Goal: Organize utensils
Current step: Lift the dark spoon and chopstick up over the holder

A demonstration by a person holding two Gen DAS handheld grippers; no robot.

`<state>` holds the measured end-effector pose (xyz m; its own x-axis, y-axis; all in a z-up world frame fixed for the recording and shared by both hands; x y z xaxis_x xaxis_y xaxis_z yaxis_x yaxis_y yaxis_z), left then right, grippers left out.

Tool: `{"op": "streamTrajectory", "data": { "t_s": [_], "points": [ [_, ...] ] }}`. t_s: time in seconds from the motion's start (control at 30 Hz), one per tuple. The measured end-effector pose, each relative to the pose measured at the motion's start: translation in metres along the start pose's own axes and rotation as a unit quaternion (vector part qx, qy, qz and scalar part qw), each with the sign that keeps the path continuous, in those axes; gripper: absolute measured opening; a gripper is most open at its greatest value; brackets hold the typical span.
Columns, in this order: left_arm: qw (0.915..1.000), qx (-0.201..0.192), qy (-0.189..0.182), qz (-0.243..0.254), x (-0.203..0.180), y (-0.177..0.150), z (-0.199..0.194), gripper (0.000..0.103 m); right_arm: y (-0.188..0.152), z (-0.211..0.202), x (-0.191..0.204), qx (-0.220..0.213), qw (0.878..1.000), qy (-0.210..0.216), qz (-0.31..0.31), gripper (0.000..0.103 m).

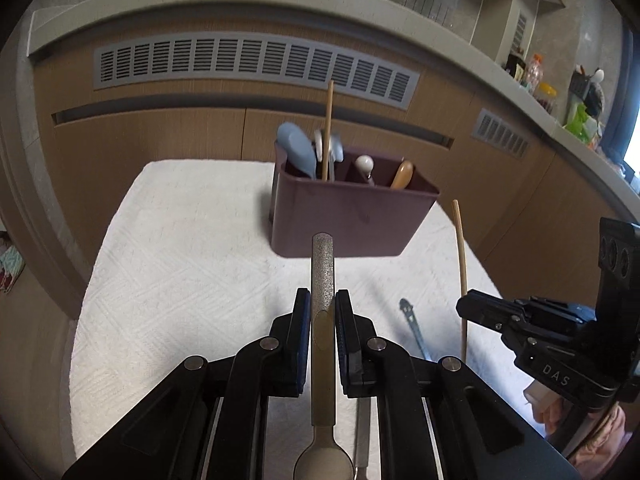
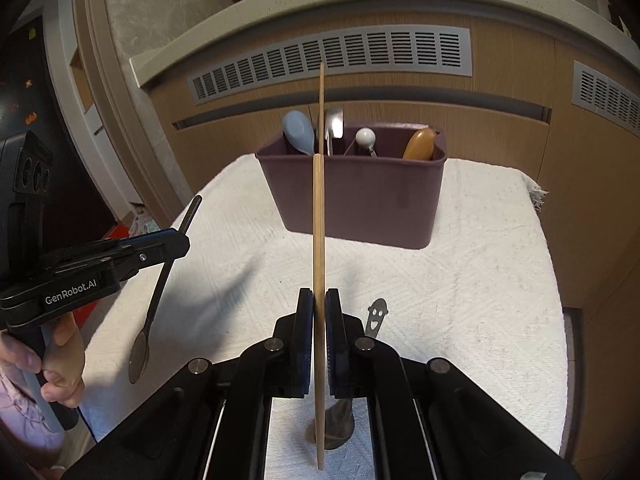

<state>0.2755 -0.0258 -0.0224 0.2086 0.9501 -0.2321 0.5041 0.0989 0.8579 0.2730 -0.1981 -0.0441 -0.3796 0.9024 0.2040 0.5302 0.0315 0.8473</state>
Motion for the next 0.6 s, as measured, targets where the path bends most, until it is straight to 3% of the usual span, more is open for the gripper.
{"op": "streamTrajectory", "data": {
  "t_s": [0.17,0.3,0.47,0.6],
  "points": [
    [0.9984,-0.054,-0.011,-0.011,-0.011,0.032,-0.008,0.012,0.014,-0.010,-0.003,-0.029,1.000,0.000,0.012,0.005],
    [0.9924,-0.116,-0.039,0.005,-0.034,0.097,-0.009,0.013,0.075,-0.034,-0.005,-0.106,0.994,-0.013,-0.009,0.005],
    [0.9736,-0.224,-0.044,0.014,-0.049,0.180,-0.015,0.013,0.168,-0.064,-0.006,-0.206,0.978,-0.029,-0.030,0.005],
    [0.9601,-0.276,-0.045,0.009,-0.051,0.212,-0.007,0.013,0.208,-0.065,-0.015,-0.254,0.965,-0.046,-0.037,0.005]
  ]
}}
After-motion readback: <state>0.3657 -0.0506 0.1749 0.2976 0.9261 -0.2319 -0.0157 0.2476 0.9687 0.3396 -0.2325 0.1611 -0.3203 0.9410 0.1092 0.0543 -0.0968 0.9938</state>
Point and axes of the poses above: each gripper's, at about its wrist camera, not at the fingertips, and z roughly the way its jaws point, x to its left, y to its top, the point moved 7 cm from there along z, roughly the way its jaws point, and after that the axes turned 13 degrees about -x, right-handed, at the moved point
